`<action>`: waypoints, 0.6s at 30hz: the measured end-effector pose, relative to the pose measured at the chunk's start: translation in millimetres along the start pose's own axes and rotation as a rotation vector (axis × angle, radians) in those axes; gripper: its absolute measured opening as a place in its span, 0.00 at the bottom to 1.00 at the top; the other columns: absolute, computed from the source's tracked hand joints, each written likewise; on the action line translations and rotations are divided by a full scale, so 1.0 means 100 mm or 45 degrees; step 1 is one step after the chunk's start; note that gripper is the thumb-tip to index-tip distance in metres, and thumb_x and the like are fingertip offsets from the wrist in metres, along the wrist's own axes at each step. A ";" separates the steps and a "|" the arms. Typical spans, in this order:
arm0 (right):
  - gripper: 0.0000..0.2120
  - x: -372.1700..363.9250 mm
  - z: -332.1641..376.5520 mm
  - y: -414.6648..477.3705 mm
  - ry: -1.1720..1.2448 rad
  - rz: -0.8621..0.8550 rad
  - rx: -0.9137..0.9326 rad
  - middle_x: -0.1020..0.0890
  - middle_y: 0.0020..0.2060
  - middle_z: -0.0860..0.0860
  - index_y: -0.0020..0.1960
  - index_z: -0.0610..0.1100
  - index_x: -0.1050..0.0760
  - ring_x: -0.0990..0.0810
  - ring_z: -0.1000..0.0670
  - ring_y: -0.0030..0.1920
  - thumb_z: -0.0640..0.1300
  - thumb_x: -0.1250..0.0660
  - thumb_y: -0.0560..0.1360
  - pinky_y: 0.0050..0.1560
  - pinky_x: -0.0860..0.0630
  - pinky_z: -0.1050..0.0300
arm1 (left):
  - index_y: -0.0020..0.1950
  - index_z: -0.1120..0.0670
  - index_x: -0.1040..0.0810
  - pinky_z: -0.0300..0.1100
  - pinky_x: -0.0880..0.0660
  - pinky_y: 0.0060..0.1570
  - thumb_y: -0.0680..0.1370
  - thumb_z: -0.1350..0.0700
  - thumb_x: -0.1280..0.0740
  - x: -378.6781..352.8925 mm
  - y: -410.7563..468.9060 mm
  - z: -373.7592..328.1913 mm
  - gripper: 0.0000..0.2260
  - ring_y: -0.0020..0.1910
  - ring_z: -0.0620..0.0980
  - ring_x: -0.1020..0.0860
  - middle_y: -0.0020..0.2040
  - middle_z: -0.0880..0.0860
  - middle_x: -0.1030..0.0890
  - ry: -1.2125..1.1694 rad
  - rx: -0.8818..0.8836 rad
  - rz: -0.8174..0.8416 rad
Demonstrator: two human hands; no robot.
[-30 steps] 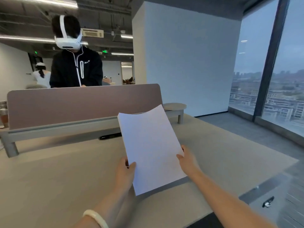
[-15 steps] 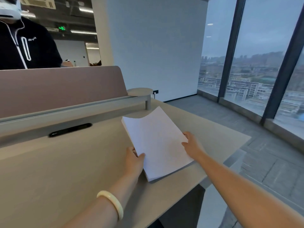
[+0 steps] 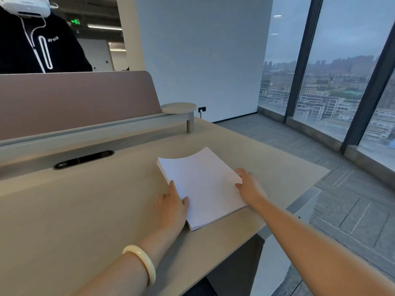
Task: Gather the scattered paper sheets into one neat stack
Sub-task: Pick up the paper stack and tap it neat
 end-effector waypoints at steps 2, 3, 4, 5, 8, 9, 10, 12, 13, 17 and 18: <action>0.19 0.00 -0.01 -0.01 -0.101 -0.030 0.030 0.24 0.60 0.43 0.69 0.44 0.36 0.32 0.42 0.63 0.40 0.41 0.78 0.61 0.30 0.49 | 0.76 0.56 0.49 0.46 0.37 0.61 0.80 0.48 0.44 -0.02 -0.01 0.00 0.28 0.65 0.56 0.32 0.66 0.54 0.27 0.169 -0.038 0.004; 0.20 0.00 -0.02 -0.02 -0.125 -0.045 0.026 0.23 0.60 0.43 0.70 0.44 0.36 0.33 0.43 0.64 0.41 0.41 0.78 0.61 0.30 0.48 | 0.76 0.55 0.49 0.46 0.38 0.61 0.80 0.47 0.46 -0.04 -0.02 0.01 0.28 0.65 0.56 0.33 0.66 0.54 0.27 0.233 -0.047 0.018; 0.20 0.01 -0.02 -0.03 -0.127 -0.062 0.022 0.23 0.60 0.43 0.70 0.44 0.37 0.33 0.43 0.64 0.42 0.41 0.79 0.61 0.31 0.48 | 0.76 0.55 0.48 0.46 0.38 0.61 0.80 0.47 0.46 -0.06 -0.01 0.01 0.27 0.65 0.55 0.33 0.66 0.53 0.27 0.286 -0.056 0.016; 0.20 0.02 -0.03 -0.04 -0.128 -0.072 0.011 0.23 0.60 0.44 0.70 0.44 0.36 0.32 0.43 0.64 0.42 0.41 0.79 0.61 0.31 0.49 | 0.76 0.55 0.46 0.46 0.38 0.61 0.80 0.46 0.47 -0.06 -0.01 0.02 0.26 0.65 0.55 0.33 0.66 0.53 0.26 0.331 -0.049 0.032; 0.16 0.02 -0.02 -0.05 -0.177 -0.101 0.035 0.24 0.61 0.45 0.66 0.43 0.30 0.29 0.43 0.61 0.43 0.42 0.79 0.61 0.32 0.52 | 0.68 0.52 0.35 0.46 0.36 0.59 0.79 0.44 0.47 -0.03 -0.03 0.01 0.20 0.62 0.55 0.32 0.62 0.53 0.25 0.407 -0.072 0.012; 0.15 0.01 -0.02 -0.06 -0.204 -0.091 0.039 0.24 0.61 0.45 0.65 0.43 0.29 0.29 0.44 0.60 0.43 0.43 0.80 0.61 0.32 0.53 | 0.65 0.52 0.33 0.46 0.36 0.58 0.79 0.44 0.47 -0.02 -0.04 0.01 0.18 0.61 0.55 0.32 0.60 0.54 0.25 0.409 -0.064 0.025; 0.15 0.00 -0.03 -0.05 -0.227 -0.093 0.049 0.24 0.62 0.46 0.65 0.43 0.28 0.28 0.44 0.60 0.44 0.44 0.80 0.61 0.32 0.54 | 0.64 0.51 0.33 0.46 0.36 0.59 0.79 0.44 0.47 -0.02 -0.04 0.01 0.18 0.61 0.56 0.32 0.60 0.54 0.26 0.412 -0.064 0.031; 0.16 0.00 -0.04 -0.05 -0.222 -0.085 0.042 0.25 0.63 0.47 0.64 0.44 0.26 0.28 0.45 0.61 0.45 0.45 0.81 0.63 0.33 0.53 | 0.66 0.50 0.34 0.46 0.37 0.60 0.80 0.43 0.48 -0.01 -0.03 0.03 0.19 0.62 0.56 0.33 0.62 0.54 0.27 0.385 -0.046 0.037; 0.16 0.02 -0.03 -0.07 -0.201 -0.079 0.018 0.25 0.64 0.48 0.64 0.44 0.26 0.29 0.45 0.62 0.46 0.46 0.81 0.64 0.34 0.52 | 0.68 0.49 0.35 0.46 0.38 0.61 0.80 0.43 0.49 0.00 -0.03 0.04 0.20 0.63 0.56 0.34 0.64 0.55 0.29 0.356 -0.028 0.048; 0.17 0.17 0.00 -0.17 -0.166 -0.158 -0.025 0.28 0.66 0.50 0.66 0.48 0.28 0.28 0.46 0.64 0.49 0.46 0.81 0.64 0.37 0.49 | 0.76 0.47 0.45 0.47 0.41 0.66 0.80 0.43 0.49 0.09 -0.07 0.06 0.24 0.67 0.56 0.37 0.69 0.57 0.34 0.204 0.008 0.070; 0.17 0.21 0.01 -0.20 -0.144 -0.183 -0.018 0.28 0.66 0.50 0.67 0.48 0.29 0.28 0.46 0.64 0.49 0.46 0.81 0.65 0.37 0.49 | 0.76 0.47 0.45 0.47 0.41 0.66 0.80 0.43 0.48 0.13 -0.10 0.06 0.25 0.67 0.56 0.38 0.70 0.57 0.35 0.179 0.004 0.057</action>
Point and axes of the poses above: each hand's wrist, its own y-axis towards the middle knuckle, its own x-axis out of the back of the hand, z = x × y, the point moved 8 cm from there along y, towards the middle knuckle
